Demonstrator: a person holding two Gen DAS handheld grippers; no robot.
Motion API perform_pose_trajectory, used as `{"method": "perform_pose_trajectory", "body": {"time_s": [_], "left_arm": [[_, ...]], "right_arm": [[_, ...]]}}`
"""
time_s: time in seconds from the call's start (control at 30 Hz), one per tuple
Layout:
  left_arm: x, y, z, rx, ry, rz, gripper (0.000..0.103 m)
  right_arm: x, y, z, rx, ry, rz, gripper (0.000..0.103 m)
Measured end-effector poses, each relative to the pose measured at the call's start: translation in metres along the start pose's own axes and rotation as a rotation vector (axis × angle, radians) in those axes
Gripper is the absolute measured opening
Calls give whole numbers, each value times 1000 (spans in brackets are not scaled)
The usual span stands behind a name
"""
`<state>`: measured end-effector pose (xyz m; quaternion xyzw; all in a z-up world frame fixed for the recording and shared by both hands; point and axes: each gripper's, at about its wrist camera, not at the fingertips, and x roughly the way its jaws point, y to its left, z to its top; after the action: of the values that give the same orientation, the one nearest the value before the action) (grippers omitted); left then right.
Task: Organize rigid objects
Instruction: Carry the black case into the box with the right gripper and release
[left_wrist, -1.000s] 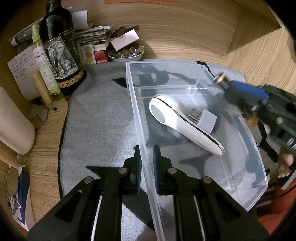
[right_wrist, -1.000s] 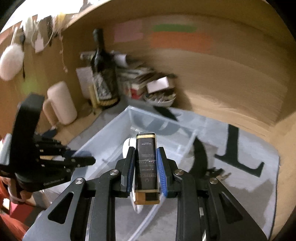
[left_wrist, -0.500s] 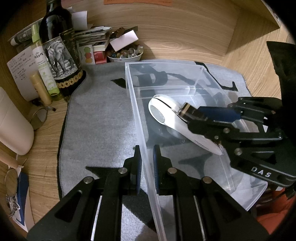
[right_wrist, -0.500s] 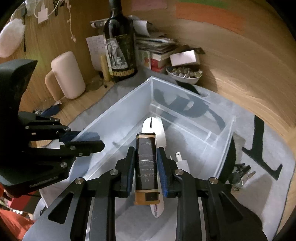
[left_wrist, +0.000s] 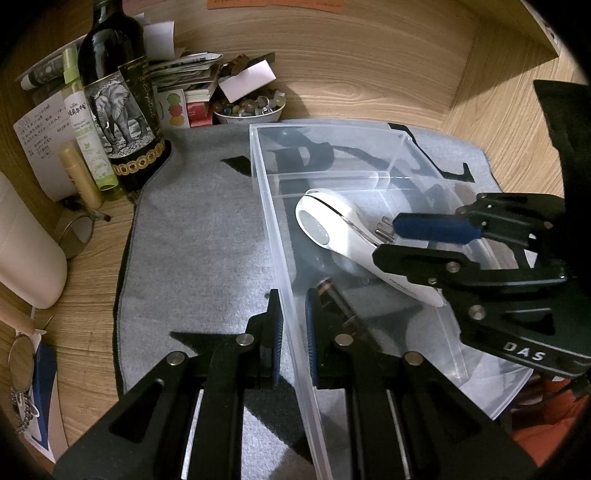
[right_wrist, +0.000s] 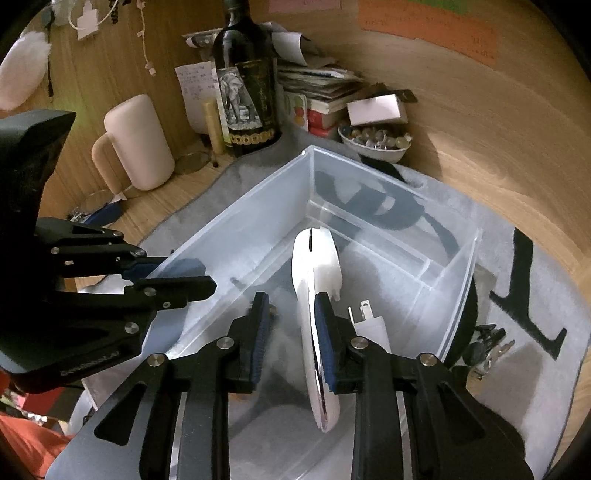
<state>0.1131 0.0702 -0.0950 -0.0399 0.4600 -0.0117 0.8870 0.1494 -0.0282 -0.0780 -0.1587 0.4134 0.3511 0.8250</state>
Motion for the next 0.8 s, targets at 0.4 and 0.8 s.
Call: {"method": "perform_pose_trajectory", "body": {"time_s": [0.4,0.8], "left_arm": [[0,1,0,2,0,-1,11],[0,2,0,3,1,-2,11]], "right_arm": [[-37,-11,-2,39,-109,-48,44],[-80,-60,-27,173,-178,-178,50]]}}
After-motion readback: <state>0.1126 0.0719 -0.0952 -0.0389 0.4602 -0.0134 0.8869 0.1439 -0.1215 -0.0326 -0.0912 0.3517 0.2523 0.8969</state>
